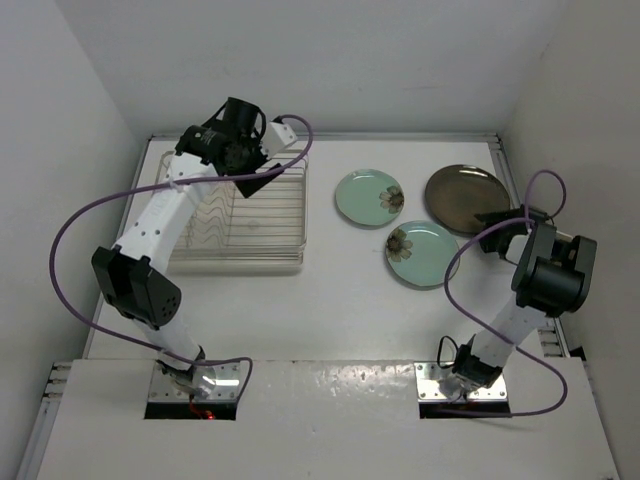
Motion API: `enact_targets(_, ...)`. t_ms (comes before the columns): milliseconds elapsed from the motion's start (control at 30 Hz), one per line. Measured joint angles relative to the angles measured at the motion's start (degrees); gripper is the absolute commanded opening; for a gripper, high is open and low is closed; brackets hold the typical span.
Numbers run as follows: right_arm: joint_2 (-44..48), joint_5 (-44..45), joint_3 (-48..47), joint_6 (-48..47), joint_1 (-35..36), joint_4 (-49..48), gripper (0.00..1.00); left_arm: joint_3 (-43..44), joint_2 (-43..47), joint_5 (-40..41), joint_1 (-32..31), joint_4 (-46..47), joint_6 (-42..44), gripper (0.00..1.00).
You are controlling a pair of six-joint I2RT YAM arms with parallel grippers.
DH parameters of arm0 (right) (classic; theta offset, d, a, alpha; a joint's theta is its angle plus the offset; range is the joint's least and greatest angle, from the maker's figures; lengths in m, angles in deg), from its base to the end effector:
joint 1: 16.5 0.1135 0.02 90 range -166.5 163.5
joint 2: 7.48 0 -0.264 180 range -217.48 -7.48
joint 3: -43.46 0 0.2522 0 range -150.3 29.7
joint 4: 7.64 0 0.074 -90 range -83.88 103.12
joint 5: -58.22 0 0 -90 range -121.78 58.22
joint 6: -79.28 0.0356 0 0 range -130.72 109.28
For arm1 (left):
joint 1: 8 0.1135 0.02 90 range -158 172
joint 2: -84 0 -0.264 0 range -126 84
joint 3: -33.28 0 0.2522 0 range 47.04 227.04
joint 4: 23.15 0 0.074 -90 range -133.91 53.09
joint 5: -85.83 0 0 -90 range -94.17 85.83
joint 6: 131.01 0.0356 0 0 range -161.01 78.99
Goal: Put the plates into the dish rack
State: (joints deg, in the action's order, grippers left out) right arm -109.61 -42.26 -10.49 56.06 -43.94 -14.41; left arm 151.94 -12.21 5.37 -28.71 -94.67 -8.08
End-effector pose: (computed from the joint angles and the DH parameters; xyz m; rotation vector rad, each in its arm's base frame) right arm 0.2918 -0.1442 0.1116 1.6501 1.6652 0.5582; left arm 0.3324 -0.1194 0.3898 1.0298 2.2048 0.2984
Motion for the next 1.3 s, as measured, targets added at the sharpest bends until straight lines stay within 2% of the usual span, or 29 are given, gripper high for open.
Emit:
enact_targets(167,-6.16,-0.20,-1.88,7.08,-0.37,-8.09,0.48,1.51,-0.55,1.14,-0.02,0.00,0.00,1.00)
enact_targets(267,-9.40,-0.55,-3.28,10.08,-0.50,-11.74,0.36,1.55,-0.68,1.70,0.00,-0.04,-0.02,1.00)
enact_targets(333,-10.99,-0.44,-4.24,10.88,-0.46,-12.55,0.08,1.77,-0.92,2.08,0.00,-0.07,-0.02,1.00)
enact_targets(367,-11.74,-0.20,-4.48,11.23,-0.44,-12.37,0.00,1.95,-1.14,2.21,0.00,-0.07,0.00,1.00)
enact_targets(567,-12.44,-0.85,-4.50,8.59,-0.20,-14.53,0.00,2.40,-2.16,2.51,-0.22,-0.09,0.02,1.00)
enact_targets(667,-9.94,-0.59,-4.92,4.15,0.26,-11.32,0.00,2.45,-2.49,2.36,-0.35,-0.09,0.02,1.00)
enact_targets(800,-1.11,2.51,-8.26,-6.01,2.73,-0.63,0.00,2.54,-2.49,2.25,-0.59,-0.04,0.26,1.00)
enact_targets(1033,12.31,8.66,-13.75,-29.14,9.03,16.26,0.00,2.97,-2.47,1.31,-2.95,0.07,2.34,1.00)
enact_targets(1300,21.62,10.36,-19.21,-47.60,13.46,26.23,0.00,5.62,-2.16,-1.68,-10.34,0.24,7.04,1.00)
